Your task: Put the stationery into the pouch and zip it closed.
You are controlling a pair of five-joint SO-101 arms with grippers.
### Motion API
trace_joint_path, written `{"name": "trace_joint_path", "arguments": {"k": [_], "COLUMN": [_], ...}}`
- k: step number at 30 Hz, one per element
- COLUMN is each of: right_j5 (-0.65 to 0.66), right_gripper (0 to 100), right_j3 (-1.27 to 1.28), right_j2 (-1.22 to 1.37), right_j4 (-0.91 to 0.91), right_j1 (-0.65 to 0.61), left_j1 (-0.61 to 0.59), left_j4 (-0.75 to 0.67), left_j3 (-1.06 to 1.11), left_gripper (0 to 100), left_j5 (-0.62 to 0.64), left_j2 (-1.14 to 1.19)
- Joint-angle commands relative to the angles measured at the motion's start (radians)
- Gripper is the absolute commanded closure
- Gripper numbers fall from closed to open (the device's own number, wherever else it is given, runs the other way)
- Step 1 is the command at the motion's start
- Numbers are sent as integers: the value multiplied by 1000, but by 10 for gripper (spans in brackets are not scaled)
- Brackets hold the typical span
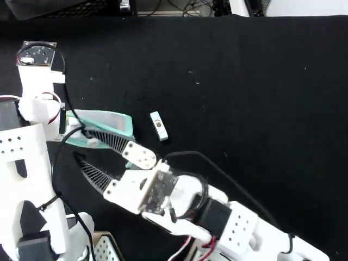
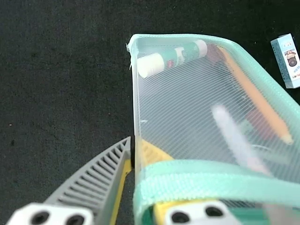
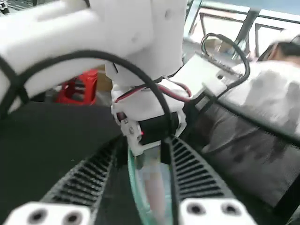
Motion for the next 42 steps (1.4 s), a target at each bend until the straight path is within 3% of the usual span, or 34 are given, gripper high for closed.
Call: {"name": "trace_joint_path", "arguments": {"k": [1, 7, 15, 18, 21, 24, 27, 35, 42], "right_j5": [-49, -49, -55, -68, -199, -288, -295, -296, -295], "right_gripper": [825, 825, 825, 825, 825, 825, 823, 822, 821], "right_j3": [-119, -220, -302, -194, -77, 13, 19, -251, -430], "right_j2": [-1, -5, 1, 2, 7, 67, 223, 799, 1112], "right_j4": [126, 241, 514, 525, 491, 405, 330, 315, 313], "right_j1": [11, 48, 543, 640, 695, 713, 698, 597, 575], "left_j1": [7, 7, 7, 7, 8, 10, 7, 5, 5], "left_j4": [2, 2, 2, 2, 2, 2, 2, 2, 2], "left_j3": [-8, -8, -8, -8, -8, -8, -7, 16, 21], "left_gripper": [970, 970, 970, 970, 970, 970, 970, 970, 970], "left_j5": [2, 2, 2, 2, 2, 2, 2, 2, 2], "left_j2": [-14, -14, -15, -15, -15, -15, -14, -17, -17]}}
